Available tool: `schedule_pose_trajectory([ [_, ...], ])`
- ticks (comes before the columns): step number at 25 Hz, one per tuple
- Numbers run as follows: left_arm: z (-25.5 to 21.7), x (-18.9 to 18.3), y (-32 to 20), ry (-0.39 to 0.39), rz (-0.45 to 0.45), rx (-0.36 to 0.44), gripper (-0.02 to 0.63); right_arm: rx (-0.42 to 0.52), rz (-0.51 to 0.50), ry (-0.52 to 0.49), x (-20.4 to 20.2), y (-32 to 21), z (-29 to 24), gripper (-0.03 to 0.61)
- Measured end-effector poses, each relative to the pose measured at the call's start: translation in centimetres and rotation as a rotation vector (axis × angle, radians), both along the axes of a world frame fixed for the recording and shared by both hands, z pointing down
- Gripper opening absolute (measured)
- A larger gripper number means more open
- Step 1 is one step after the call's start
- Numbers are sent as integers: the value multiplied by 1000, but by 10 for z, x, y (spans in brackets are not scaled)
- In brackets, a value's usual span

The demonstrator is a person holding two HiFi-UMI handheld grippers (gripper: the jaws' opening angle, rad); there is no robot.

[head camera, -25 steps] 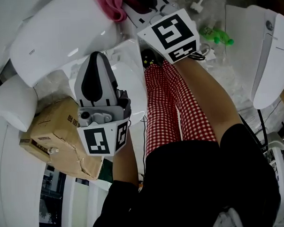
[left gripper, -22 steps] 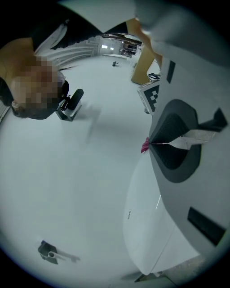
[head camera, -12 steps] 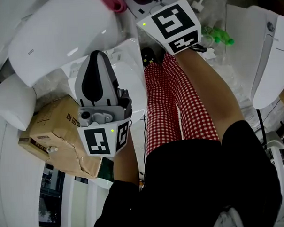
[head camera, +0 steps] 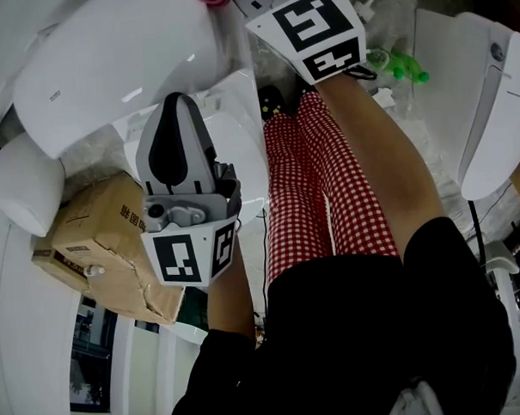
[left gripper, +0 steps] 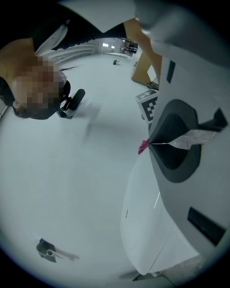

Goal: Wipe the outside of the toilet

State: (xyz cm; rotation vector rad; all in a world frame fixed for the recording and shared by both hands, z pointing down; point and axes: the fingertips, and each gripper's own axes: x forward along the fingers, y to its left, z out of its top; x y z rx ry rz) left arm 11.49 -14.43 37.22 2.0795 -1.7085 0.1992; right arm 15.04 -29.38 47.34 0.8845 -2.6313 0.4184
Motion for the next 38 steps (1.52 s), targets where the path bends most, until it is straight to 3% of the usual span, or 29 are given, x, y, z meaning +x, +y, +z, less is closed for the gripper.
schedule_pose_trajectory([
  [6, 1, -1, 2, -4, 0, -7, 11, 18, 84, -27, 24, -12, 1, 55],
  [13, 0, 5, 3, 0, 7, -1, 11, 77, 215, -142, 68, 5, -20, 55],
  [19, -2, 16, 8, -19, 46, 11, 11, 85, 200, -180, 92, 45, -29, 55],
  [27, 1, 27, 12, -7, 67, 11, 11, -41, 165, -240, 105, 114, -1, 55],
  [32, 5, 31, 15, -8, 79, 8, 11, -118, 152, -321, 91, 139, 12, 55],
  [38, 19, 28, 20, -7, 67, -14, 11, -125, 86, -350, 57, 147, 18, 55],
])
